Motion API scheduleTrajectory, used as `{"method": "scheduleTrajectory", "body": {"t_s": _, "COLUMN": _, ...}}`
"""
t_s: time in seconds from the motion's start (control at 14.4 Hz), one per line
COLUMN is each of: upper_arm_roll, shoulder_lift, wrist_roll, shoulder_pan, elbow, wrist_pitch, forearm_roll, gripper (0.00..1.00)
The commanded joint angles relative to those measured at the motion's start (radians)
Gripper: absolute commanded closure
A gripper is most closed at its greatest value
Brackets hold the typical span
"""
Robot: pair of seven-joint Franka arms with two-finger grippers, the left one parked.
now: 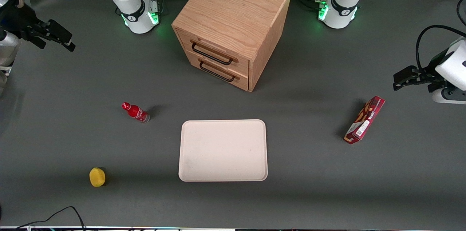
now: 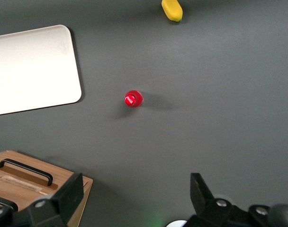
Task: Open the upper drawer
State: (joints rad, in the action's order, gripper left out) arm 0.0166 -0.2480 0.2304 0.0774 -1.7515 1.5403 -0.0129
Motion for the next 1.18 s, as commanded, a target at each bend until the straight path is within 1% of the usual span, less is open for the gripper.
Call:
{"method": "scheduleTrajectory", "body": {"t_s": 0.0, "upper_arm_roll": 0.014, "shoulder_lift": 0.012, "wrist_roll": -0.039, "shoulder_pan": 0.007, "elbow": 0.033, "wrist_pitch": -0.055, "forearm_roll": -0.019, "gripper": 0.00}}
{"method": "scheduleTrajectory", "body": {"t_s": 0.07, "upper_arm_roll": -0.010, "shoulder_lift": 0.009, "wrist_roll": -0.039, "shoulder_pan": 0.012, "elbow": 0.041, "wrist_pitch": -0.064, "forearm_roll": -0.021, "gripper": 0.00}}
{"method": "scheduleTrajectory", "body": {"t_s": 0.14, "upper_arm_roll": -0.055, "shoulder_lift": 0.009, "wrist_roll": -0.037, "shoulder_pan": 0.012, "elbow": 0.055, "wrist_pitch": -0.069, "forearm_roll": -0.021, "gripper": 0.00}}
{"method": "scheduleTrajectory", "body": {"t_s": 0.28, "upper_arm_roll": -0.163, "shoulder_lift": 0.013, "wrist_roll": -0.033, "shoulder_pan": 0.012, "elbow": 0.075, "wrist_pitch": -0.071, "forearm_roll": -0.036, "gripper": 0.00}}
{"method": "scheduleTrajectory", "body": {"t_s": 0.42, "upper_arm_roll": -0.254, "shoulder_lift": 0.029, "wrist_roll": -0.019, "shoulder_pan": 0.012, "elbow": 0.076, "wrist_pitch": -0.063, "forearm_roll": -0.117, "gripper": 0.00}}
{"method": "scheduleTrajectory", "body": {"t_s": 0.56, "upper_arm_roll": -0.294, "shoulder_lift": 0.082, "wrist_roll": -0.038, "shoulder_pan": 0.013, "elbow": 0.111, "wrist_pitch": -0.054, "forearm_roll": -0.204, "gripper": 0.00}}
{"method": "scheduleTrajectory", "body": {"t_s": 0.63, "upper_arm_roll": -0.328, "shoulder_lift": 0.129, "wrist_roll": -0.043, "shoulder_pan": 0.013, "elbow": 0.151, "wrist_pitch": -0.054, "forearm_roll": -0.225, "gripper": 0.00}}
{"method": "scheduleTrajectory", "body": {"t_s": 0.7, "upper_arm_roll": -0.357, "shoulder_lift": 0.177, "wrist_roll": -0.081, "shoulder_pan": 0.012, "elbow": 0.193, "wrist_pitch": -0.054, "forearm_roll": -0.231, "gripper": 0.00}}
{"method": "scheduleTrajectory", "body": {"t_s": 0.83, "upper_arm_roll": -0.394, "shoulder_lift": 0.255, "wrist_roll": -0.257, "shoulder_pan": 0.012, "elbow": 0.246, "wrist_pitch": -0.054, "forearm_roll": -0.245, "gripper": 0.00}}
{"method": "scheduleTrajectory", "body": {"t_s": 0.9, "upper_arm_roll": -0.397, "shoulder_lift": 0.286, "wrist_roll": -0.339, "shoulder_pan": 0.012, "elbow": 0.253, "wrist_pitch": -0.052, "forearm_roll": -0.260, "gripper": 0.00}}
{"method": "scheduleTrajectory", "body": {"t_s": 0.97, "upper_arm_roll": -0.397, "shoulder_lift": 0.312, "wrist_roll": -0.397, "shoulder_pan": 0.013, "elbow": 0.253, "wrist_pitch": -0.045, "forearm_roll": -0.281, "gripper": 0.00}}
{"method": "scheduleTrajectory", "body": {"t_s": 1.11, "upper_arm_roll": -0.400, "shoulder_lift": 0.363, "wrist_roll": -0.529, "shoulder_pan": 0.012, "elbow": 0.251, "wrist_pitch": -0.028, "forearm_roll": -0.359, "gripper": 0.00}}
